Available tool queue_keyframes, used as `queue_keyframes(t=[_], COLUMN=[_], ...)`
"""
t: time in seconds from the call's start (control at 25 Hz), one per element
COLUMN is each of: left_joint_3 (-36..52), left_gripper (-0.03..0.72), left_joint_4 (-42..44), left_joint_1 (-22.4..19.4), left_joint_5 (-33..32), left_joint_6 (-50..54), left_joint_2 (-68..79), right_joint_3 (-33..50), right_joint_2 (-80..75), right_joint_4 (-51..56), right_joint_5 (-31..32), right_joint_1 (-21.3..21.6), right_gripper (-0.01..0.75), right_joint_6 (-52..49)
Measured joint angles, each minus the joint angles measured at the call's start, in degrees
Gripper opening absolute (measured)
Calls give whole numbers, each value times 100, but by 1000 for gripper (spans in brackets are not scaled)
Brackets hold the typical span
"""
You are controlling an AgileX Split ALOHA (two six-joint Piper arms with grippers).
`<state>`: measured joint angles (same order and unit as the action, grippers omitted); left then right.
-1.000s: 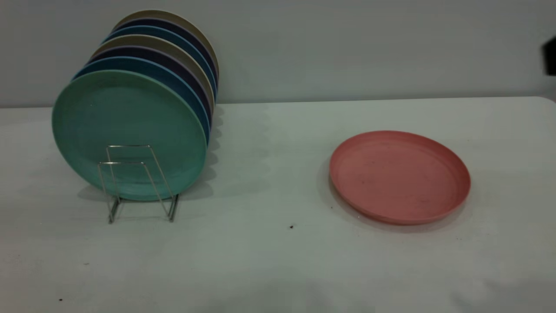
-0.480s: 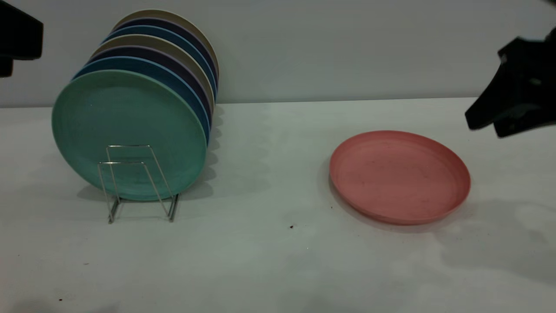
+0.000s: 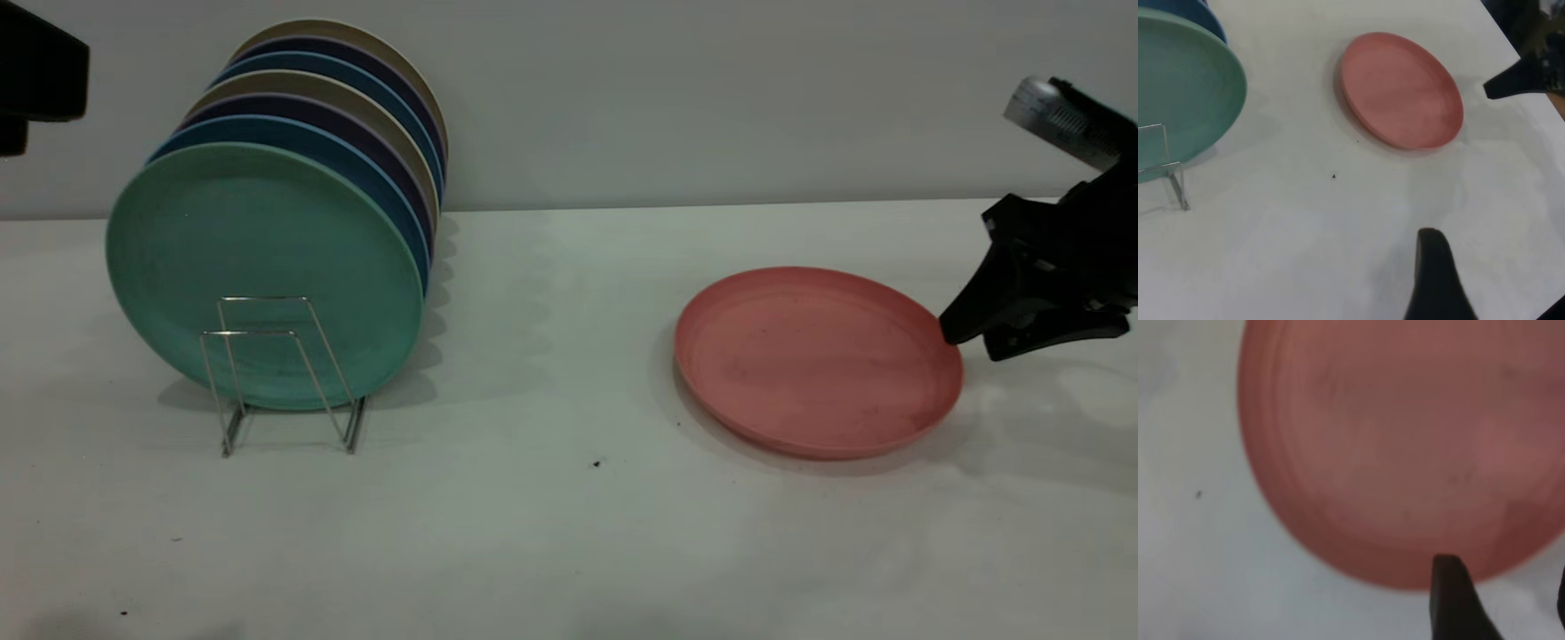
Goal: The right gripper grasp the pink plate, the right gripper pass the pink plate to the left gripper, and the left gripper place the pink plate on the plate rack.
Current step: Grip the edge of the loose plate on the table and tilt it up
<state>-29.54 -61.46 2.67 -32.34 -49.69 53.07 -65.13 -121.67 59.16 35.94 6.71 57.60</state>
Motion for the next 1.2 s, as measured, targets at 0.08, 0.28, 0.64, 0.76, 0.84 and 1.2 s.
queue_keyframes(t=[0.08,0.28,0.64,0.76,0.84,1.2], left_joint_3=[0,0,0,0,0,0], left_gripper=[501,501,501,501,501,501], left_joint_4=[0,0,0,0,0,0], left_joint_1=[0,0,0,0,0,0], left_joint_5=[-32,-217,-286,-299,-299,-288], left_joint_6=[-5,1,-5,-5,-11,-139], left_joint_2=[0,0,0,0,0,0], right_joint_3=[-207,-645,-1174,-1174,-1178,-1178], right_joint_2=[-199,-660,-1175,-1195,-1195,-1197], right_joint_4=[20,36,138,138,142,183], right_joint_5=[-7,-128,-313,-371,-333,-262], right_joint_1=[0,0,5,11,11,11], right_gripper=[385,385,384,384,384,364], right_joint_6=[0,-66,-184,-195,-206,-246])
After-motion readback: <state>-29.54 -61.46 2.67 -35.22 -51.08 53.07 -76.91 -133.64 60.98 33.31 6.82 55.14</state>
